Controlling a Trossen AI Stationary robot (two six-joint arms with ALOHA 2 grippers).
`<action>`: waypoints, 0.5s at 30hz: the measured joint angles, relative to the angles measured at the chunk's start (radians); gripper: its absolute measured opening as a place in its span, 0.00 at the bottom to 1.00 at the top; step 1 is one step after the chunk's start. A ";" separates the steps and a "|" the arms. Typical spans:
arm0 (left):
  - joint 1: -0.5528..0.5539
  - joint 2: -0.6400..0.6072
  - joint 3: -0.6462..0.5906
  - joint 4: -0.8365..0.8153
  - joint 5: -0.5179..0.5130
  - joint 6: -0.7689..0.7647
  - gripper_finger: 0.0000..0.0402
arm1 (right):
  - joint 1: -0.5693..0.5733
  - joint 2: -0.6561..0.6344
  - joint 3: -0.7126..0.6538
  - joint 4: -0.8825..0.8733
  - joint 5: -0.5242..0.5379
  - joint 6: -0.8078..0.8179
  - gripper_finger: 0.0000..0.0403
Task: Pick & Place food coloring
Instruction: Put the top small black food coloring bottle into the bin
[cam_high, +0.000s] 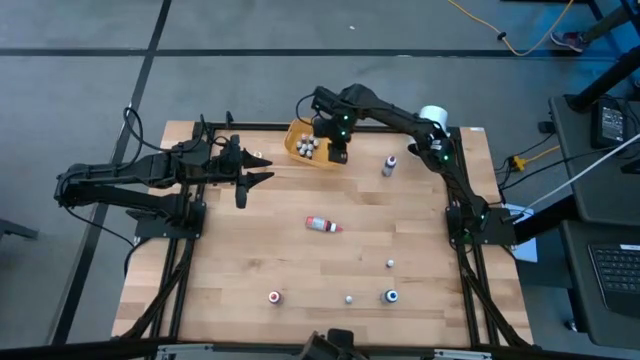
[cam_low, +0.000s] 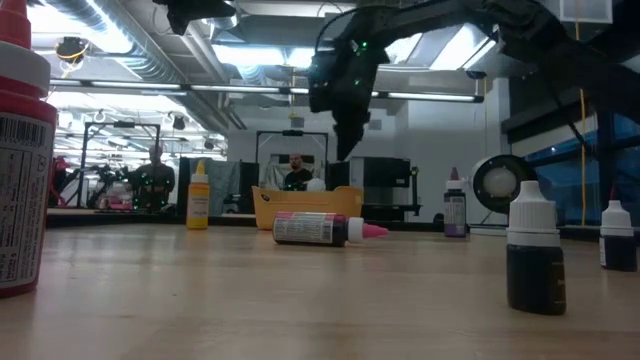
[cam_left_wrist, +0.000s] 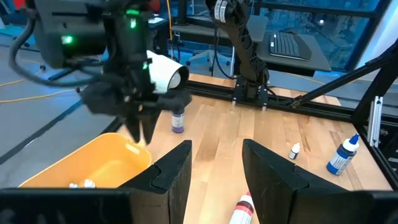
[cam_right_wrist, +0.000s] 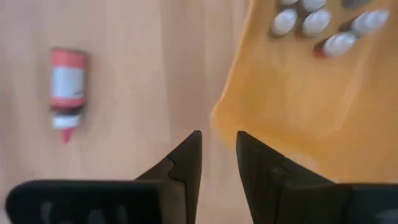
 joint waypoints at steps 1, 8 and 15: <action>0.000 0.000 0.000 0.000 0.000 0.000 0.35 | 0.000 -0.011 0.000 -0.020 -0.009 0.001 0.24; 0.000 0.000 0.000 0.000 0.000 0.000 0.35 | -0.004 -0.175 -0.079 -0.032 -0.047 0.004 0.19; 0.000 0.000 0.000 0.000 0.000 0.000 0.35 | 0.028 -0.528 -0.480 0.105 -0.107 0.059 0.18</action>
